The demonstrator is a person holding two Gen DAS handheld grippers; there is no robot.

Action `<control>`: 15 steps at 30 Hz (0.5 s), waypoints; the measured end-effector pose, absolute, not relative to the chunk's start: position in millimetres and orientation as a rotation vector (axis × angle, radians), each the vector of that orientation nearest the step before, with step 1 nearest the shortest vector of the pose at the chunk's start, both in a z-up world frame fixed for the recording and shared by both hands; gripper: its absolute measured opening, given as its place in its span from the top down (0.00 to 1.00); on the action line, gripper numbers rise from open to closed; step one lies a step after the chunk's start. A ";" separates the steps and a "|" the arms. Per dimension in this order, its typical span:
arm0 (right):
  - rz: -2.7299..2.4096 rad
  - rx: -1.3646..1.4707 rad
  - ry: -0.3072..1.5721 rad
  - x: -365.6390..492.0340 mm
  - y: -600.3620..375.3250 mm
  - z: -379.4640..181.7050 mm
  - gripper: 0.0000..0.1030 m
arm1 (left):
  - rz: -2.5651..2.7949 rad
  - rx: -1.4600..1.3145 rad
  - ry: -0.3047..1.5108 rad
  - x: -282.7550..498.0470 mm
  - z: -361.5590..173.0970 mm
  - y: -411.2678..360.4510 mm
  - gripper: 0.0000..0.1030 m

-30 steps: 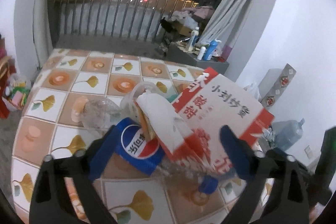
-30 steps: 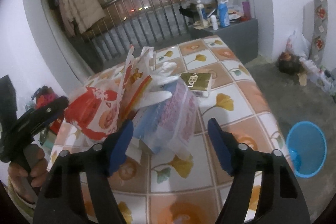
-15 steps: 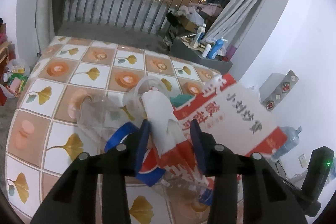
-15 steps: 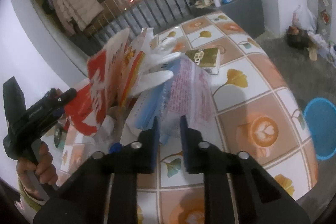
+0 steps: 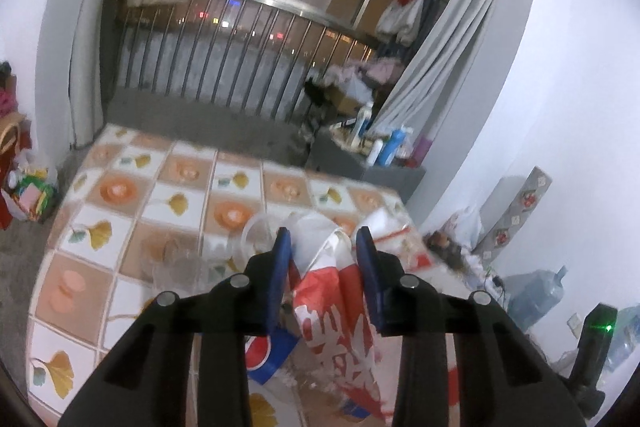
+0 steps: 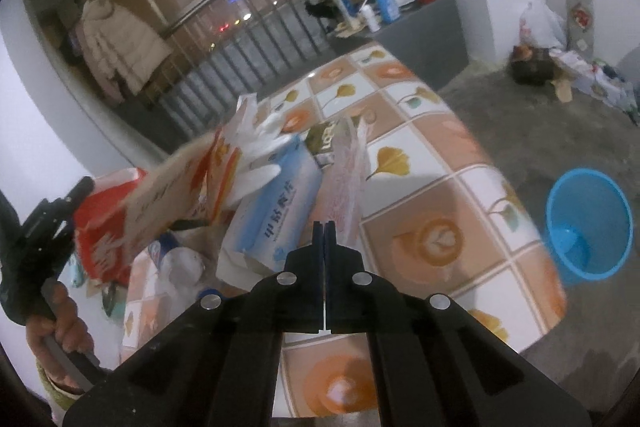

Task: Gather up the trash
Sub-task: 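Reach the left gripper to the red-and-white snack bag and close on it, then carry the snack bag with the left gripper over the blue basket and open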

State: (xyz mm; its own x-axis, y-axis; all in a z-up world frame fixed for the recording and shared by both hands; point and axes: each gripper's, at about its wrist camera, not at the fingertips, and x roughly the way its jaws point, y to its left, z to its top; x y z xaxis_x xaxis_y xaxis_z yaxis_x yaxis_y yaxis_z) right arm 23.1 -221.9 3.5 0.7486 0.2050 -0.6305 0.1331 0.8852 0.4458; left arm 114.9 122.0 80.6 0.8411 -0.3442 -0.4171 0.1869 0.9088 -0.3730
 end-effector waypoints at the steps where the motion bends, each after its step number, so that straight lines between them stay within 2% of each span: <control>1: 0.039 0.499 0.723 20.7 -224.9 5.2 1.00 | -0.287 -0.324 0.469 109.2 89.5 121.5 0.69; 10: 0.041 0.570 0.616 -12.6 -262.8 22.9 1.00 | -0.357 -0.284 0.337 68.0 144.1 95.2 0.70; 15: 0.001 0.595 0.540 -38.4 -292.8 35.1 1.00 | -0.485 -0.254 0.316 55.8 166.4 43.2 0.70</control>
